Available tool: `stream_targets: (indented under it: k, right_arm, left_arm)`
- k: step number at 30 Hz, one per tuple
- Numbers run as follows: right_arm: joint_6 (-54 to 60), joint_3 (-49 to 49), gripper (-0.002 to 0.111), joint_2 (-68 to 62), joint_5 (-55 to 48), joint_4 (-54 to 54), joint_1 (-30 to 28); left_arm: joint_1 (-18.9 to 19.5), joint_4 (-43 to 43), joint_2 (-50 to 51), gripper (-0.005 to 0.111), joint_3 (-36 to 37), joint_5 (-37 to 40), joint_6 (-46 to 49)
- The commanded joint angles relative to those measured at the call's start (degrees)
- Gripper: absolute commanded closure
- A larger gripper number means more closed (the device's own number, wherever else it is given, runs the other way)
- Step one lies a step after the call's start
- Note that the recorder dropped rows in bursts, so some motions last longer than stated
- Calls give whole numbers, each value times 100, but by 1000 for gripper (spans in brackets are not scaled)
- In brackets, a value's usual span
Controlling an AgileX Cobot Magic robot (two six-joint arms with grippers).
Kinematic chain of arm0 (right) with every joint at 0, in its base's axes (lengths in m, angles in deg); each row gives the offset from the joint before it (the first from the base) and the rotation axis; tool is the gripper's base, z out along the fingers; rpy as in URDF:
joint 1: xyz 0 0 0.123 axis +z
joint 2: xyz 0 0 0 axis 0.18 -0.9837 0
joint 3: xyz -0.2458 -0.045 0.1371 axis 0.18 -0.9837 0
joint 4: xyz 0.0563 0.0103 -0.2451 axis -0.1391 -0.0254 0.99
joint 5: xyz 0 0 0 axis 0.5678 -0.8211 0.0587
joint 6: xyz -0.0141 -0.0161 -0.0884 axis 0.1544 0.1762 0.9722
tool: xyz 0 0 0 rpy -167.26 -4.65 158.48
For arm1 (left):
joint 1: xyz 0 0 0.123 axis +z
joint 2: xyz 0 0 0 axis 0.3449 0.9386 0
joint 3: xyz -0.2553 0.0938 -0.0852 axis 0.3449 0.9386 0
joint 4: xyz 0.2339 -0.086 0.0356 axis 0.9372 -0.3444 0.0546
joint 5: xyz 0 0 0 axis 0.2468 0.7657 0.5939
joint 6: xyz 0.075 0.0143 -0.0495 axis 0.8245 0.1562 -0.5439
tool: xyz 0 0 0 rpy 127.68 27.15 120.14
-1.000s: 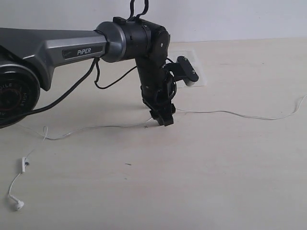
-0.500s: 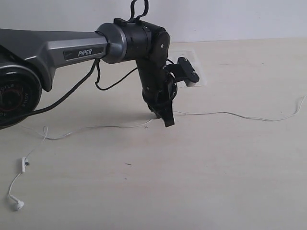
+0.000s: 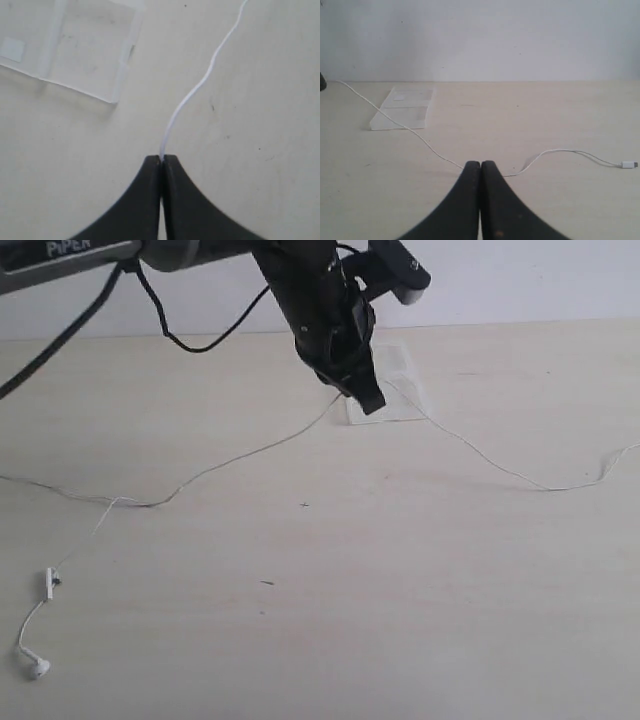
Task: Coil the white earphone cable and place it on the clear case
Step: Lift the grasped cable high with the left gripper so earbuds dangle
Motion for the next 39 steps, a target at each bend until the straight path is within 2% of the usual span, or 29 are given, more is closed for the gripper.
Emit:
stream_targets:
  k: [1, 9, 15, 26, 31, 39]
  right_arm:
    - [0, -27, 108, 34, 54, 22, -31]
    - [0, -27, 108, 34, 54, 22, -31]
    - [0, -27, 108, 34, 54, 22, -31]
    - [0, -27, 108, 34, 54, 22, -31]
    - [0, -27, 108, 34, 54, 22, -31]
    - [0, -27, 108, 34, 54, 22, -31]
  left_arm:
    - [23, -33, -628, 107, 6, 438, -232]
    - [23, -88, -1560, 107, 6, 1124, -678]
    - [23, -807, -2269, 107, 6, 1280, -725]
    - [23, -1247, -3699, 107, 6, 1280, -955]
    - [23, -1774, -4315, 107, 6, 874, -1026]
    - [23, -2445, -4428, 107, -575, 771, -1267]
